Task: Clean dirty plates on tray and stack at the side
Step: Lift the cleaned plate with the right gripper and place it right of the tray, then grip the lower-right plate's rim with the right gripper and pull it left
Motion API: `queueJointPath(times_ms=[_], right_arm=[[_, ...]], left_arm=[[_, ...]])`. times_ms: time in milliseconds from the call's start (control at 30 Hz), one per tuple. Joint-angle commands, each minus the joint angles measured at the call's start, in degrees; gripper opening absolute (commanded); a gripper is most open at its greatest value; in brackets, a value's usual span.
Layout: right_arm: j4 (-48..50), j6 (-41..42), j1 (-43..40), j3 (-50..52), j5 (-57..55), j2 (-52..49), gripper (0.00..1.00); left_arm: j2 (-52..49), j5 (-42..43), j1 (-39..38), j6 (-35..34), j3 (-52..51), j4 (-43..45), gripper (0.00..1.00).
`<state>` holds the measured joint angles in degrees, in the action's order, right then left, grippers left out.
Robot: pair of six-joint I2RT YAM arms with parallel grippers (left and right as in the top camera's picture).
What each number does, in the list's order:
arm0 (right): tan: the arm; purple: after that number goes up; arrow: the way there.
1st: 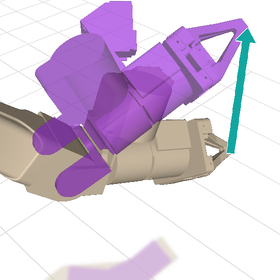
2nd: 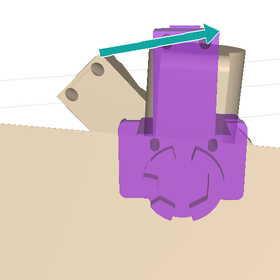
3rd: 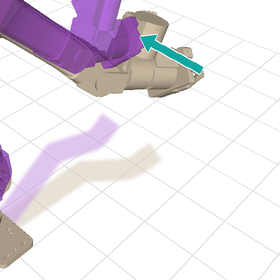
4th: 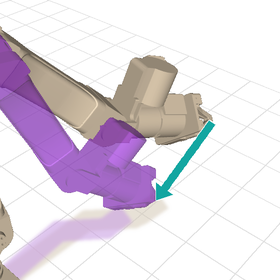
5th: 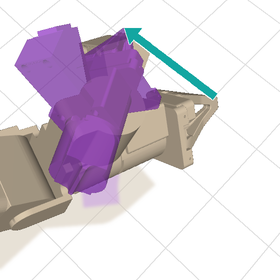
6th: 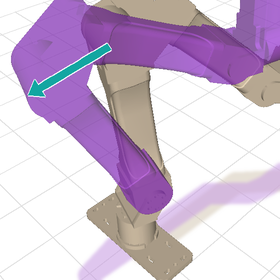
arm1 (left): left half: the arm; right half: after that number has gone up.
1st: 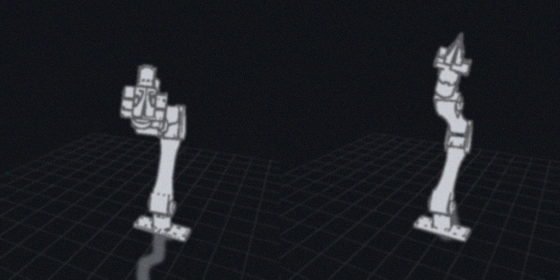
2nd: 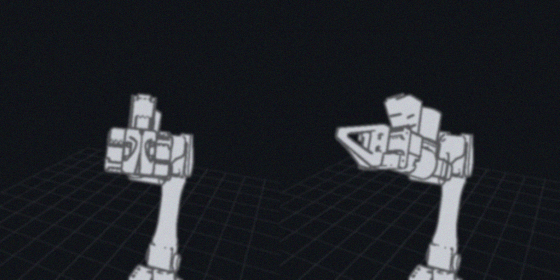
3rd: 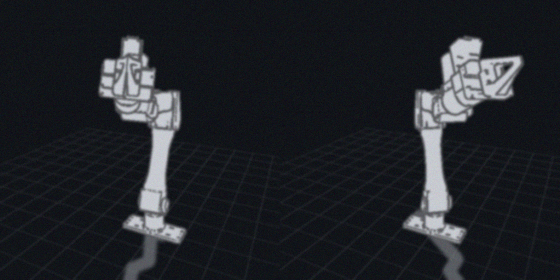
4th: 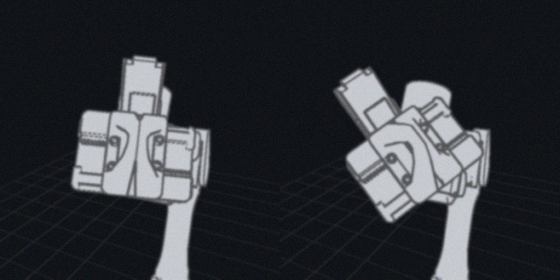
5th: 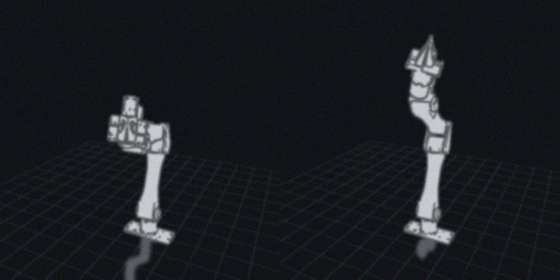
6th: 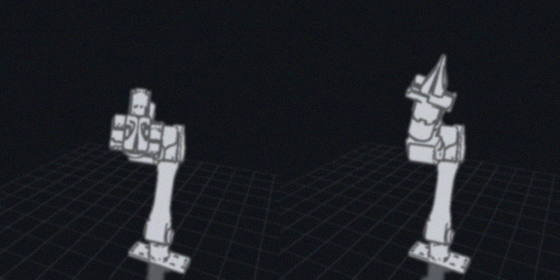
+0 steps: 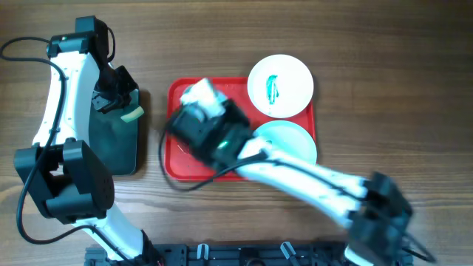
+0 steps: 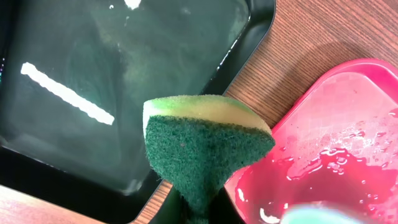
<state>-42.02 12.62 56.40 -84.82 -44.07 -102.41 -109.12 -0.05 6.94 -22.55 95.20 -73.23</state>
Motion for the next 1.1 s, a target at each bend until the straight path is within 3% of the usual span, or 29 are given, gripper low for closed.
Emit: queueJointPath(times_ms=[0,167,267,367,433,633,767,933,1000,1067], right_arm=[[-0.09,2.60,-10.64,-1.11,27.08,10.12,0.04],[-4.02,2.34,-31.95,-1.03,57.51,12.81,0.04],[-7.17,2.21,-42.47,-0.66,63.49,12.81,0.04],[-11.02,1.62,-50.99,-0.63,62.45,12.81,0.04],[-13.16,3.72,-58.27,0.59,56.08,12.79,0.04],[-11.85,3.93,-74.97,10.14,52.15,12.74,0.04],[-5.51,5.51,-81.24,20.00,51.74,12.74,0.04],[4.68,7.78,-82.31,30.18,51.74,12.63,0.04],[6.34,8.00,-82.29,31.54,51.52,12.63,0.18],[6.82,7.93,-82.31,31.69,51.12,12.63,0.26]], left_arm=[[0.02,0.72,0.31,1.14,-0.44,0.13,0.04],[0.02,1.14,-0.70,1.16,-0.44,0.24,0.04],[0.02,1.11,-1.75,1.16,-0.44,0.63,0.04],[0.02,1.11,-2.19,1.16,-0.44,1.09,0.04],[0.02,1.14,-2.32,1.14,-0.44,1.70,0.04],[0.02,1.11,-3.87,1.16,-0.44,1.92,0.04],[0.02,1.11,-5.49,1.16,-0.44,2.64,0.04],[0.02,1.11,-6.67,1.16,-0.44,3.85,0.04],[0.02,1.11,-6.69,1.16,-0.44,3.80,0.04],[0.02,1.11,-6.69,1.16,-0.44,3.82,0.04]])
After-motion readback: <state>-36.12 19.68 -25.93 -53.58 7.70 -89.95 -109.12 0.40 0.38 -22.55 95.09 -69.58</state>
